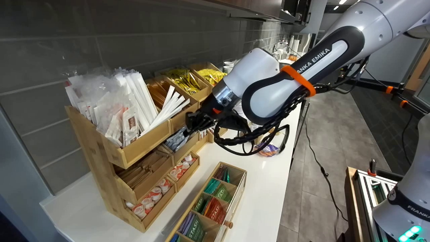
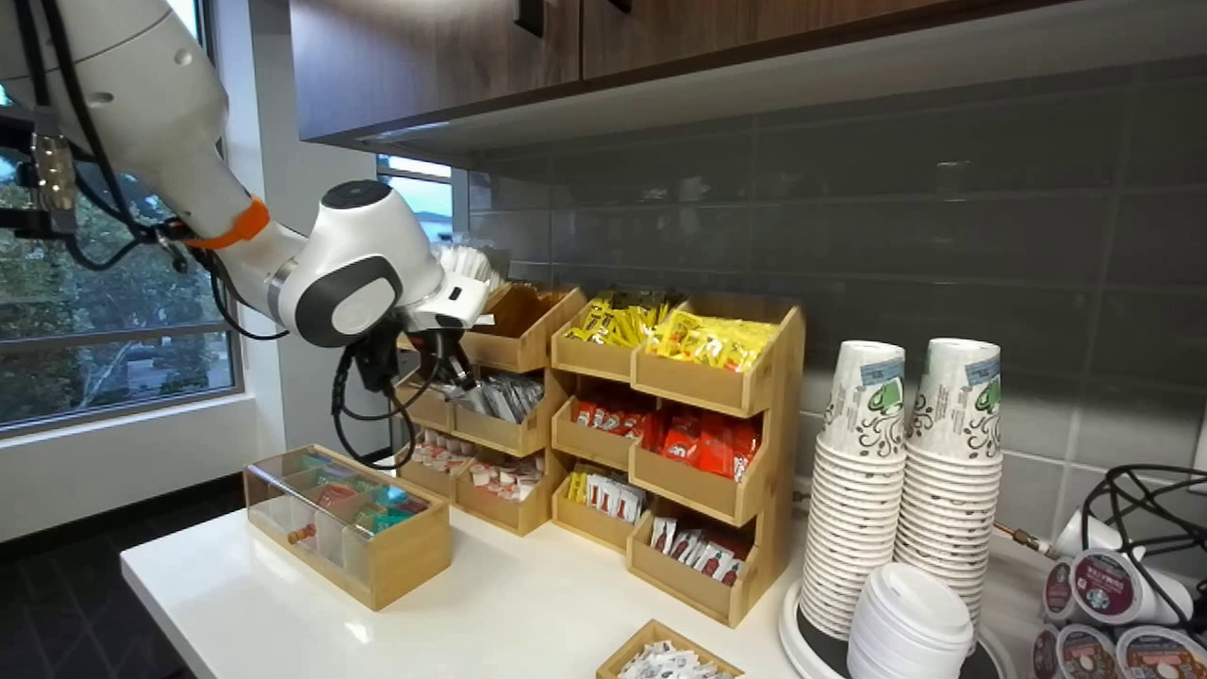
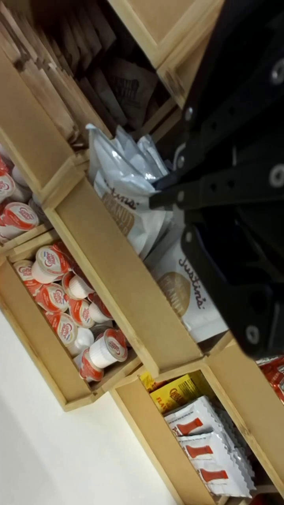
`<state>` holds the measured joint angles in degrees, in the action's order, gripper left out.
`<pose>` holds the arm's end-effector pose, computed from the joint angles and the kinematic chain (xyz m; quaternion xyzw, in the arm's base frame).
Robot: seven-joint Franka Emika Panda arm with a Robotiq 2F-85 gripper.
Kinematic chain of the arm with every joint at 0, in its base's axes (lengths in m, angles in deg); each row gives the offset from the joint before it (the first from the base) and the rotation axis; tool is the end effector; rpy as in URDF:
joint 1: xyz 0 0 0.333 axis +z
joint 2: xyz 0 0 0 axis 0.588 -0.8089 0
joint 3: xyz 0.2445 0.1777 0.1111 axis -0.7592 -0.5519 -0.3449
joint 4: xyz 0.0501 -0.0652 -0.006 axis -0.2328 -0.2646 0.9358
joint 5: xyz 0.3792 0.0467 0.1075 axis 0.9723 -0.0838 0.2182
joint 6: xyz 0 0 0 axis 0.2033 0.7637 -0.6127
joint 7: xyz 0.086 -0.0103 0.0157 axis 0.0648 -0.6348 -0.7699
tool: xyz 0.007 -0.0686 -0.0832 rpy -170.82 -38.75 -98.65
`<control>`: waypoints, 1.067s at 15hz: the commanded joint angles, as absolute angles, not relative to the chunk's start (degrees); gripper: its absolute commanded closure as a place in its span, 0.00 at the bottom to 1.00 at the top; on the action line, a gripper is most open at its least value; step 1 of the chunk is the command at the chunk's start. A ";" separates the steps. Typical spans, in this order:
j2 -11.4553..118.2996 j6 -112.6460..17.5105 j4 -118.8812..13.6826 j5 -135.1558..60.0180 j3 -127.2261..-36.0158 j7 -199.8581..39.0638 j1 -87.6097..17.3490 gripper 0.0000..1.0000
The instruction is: Remove two white sachets from the rack
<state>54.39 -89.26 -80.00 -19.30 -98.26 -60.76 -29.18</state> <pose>0.6049 0.1837 0.3800 -0.9184 0.1732 -0.2913 0.2040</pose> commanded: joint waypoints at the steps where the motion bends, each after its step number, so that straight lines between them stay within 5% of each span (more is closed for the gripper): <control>1: 57.25 -90.02 -82.09 -17.13 -97.92 -62.10 -27.95 1.00; 16: 66.34 -90.07 -88.97 -17.22 -97.80 -62.50 -26.26 1.00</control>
